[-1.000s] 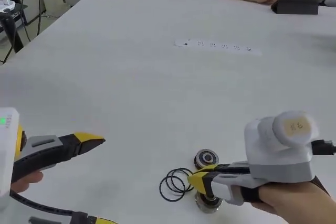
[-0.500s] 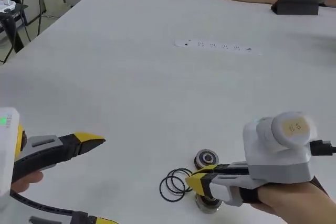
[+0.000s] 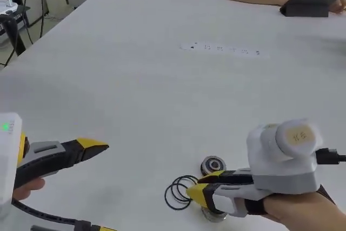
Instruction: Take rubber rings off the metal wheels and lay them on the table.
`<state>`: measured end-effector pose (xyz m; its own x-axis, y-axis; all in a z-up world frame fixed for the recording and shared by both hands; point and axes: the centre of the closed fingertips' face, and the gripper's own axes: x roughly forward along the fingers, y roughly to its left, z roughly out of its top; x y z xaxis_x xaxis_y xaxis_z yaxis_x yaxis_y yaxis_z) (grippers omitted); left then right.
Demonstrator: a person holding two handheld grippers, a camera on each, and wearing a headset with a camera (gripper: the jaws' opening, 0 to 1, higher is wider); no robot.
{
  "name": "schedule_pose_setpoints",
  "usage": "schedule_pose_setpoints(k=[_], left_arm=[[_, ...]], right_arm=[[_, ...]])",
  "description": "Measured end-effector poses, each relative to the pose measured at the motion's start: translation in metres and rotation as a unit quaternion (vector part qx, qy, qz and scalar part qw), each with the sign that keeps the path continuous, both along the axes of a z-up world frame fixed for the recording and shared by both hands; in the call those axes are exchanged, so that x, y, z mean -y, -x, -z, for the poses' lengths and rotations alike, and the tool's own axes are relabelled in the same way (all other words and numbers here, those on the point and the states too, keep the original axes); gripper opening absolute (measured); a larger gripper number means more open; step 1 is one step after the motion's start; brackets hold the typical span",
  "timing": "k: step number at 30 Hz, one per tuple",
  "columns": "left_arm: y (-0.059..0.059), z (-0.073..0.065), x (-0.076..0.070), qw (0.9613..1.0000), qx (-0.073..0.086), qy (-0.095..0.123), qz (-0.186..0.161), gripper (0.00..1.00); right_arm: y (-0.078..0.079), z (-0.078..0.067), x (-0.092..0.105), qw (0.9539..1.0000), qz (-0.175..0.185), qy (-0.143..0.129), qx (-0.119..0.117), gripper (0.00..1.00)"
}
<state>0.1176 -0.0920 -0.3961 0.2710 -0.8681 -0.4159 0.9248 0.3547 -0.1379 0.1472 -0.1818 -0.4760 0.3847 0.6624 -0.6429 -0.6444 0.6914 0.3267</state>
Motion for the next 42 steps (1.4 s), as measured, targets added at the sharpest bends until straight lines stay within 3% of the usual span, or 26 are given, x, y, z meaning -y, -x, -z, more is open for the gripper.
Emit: schedule_pose_setpoints(k=[15,24,37,42], left_arm=[[0.000,0.001,0.000,1.0000,-0.001,-0.005,0.002,0.91],[-0.002,-0.004,-0.001,0.9998,0.006,-0.012,0.011,0.91],[-0.024,-0.047,0.009,0.9973,0.058,-0.011,0.045,0.91],[-0.034,-0.065,0.017,0.9944,0.084,-0.013,0.062,0.91]], right_arm=[[0.003,-0.002,-0.005,0.9999,-0.014,-0.008,-0.001,0.17],[-0.010,-0.018,0.004,0.9995,0.009,-0.023,0.021,0.16],[-0.033,-0.040,0.032,0.9961,0.055,-0.031,0.062,0.17],[-0.040,-0.045,0.045,0.9943,0.072,-0.028,0.074,0.17]])
